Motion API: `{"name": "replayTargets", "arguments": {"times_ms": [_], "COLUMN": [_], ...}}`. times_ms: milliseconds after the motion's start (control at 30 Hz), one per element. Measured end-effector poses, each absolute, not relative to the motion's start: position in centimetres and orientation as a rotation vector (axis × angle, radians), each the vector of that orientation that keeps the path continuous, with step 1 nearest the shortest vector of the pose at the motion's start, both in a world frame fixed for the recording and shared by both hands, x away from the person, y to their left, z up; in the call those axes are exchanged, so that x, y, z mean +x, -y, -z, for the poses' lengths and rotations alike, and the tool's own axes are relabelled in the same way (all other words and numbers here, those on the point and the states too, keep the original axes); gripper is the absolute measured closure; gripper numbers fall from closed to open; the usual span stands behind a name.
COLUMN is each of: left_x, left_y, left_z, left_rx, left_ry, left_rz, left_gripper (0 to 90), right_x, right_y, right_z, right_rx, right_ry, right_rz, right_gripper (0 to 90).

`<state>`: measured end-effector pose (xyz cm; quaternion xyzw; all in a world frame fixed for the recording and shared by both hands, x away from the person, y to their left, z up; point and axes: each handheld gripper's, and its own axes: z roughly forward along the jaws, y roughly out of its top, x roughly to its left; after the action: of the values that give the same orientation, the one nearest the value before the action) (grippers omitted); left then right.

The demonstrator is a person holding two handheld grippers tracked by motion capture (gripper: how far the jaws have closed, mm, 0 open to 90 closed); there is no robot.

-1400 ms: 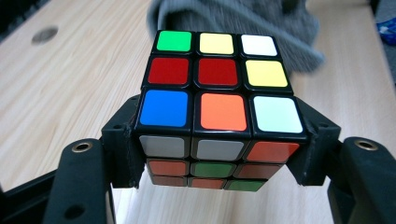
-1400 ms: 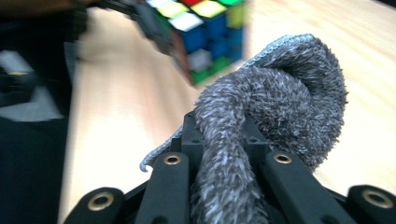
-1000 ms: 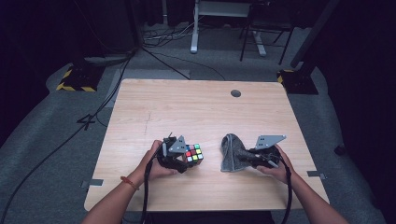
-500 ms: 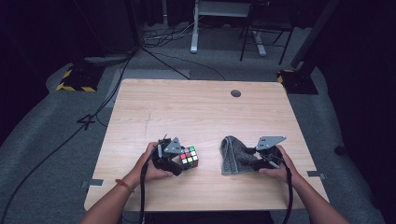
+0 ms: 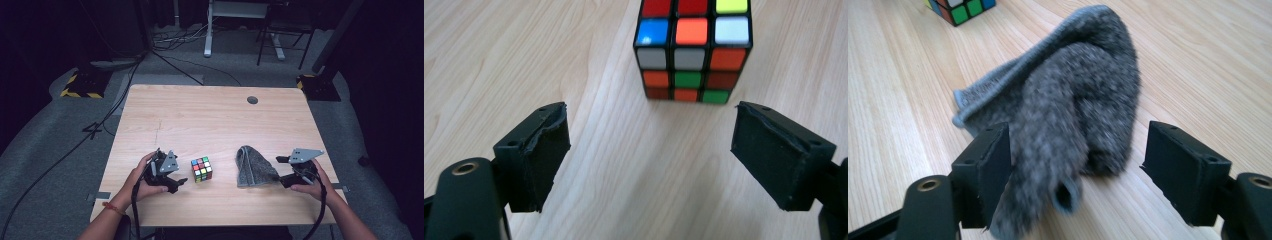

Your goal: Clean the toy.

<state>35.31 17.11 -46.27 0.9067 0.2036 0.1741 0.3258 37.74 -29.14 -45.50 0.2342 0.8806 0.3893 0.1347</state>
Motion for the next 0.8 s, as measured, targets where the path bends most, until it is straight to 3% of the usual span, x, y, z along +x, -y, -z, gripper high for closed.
{"name": "replayTargets", "arguments": {"times_ms": [233,800], "left_x": [34.4,34.1], "left_y": [-19.3,-22.7], "left_z": [46.7,49.3], "left_rx": [2.374,2.375], "left_ry": [-0.606,-0.739], "left_rz": [-0.501,-0.468], "left_gripper": [16.6,16.8], "right_x": [37.0,34.7], "right_y": [31.6,38.1], "right_z": [45.8,49.5], "right_rx": [0.752,1.025], "right_ry": [-2.506,-2.395], "right_rz": [-1.106,-1.066], "right_gripper": [27.0,25.1]}}
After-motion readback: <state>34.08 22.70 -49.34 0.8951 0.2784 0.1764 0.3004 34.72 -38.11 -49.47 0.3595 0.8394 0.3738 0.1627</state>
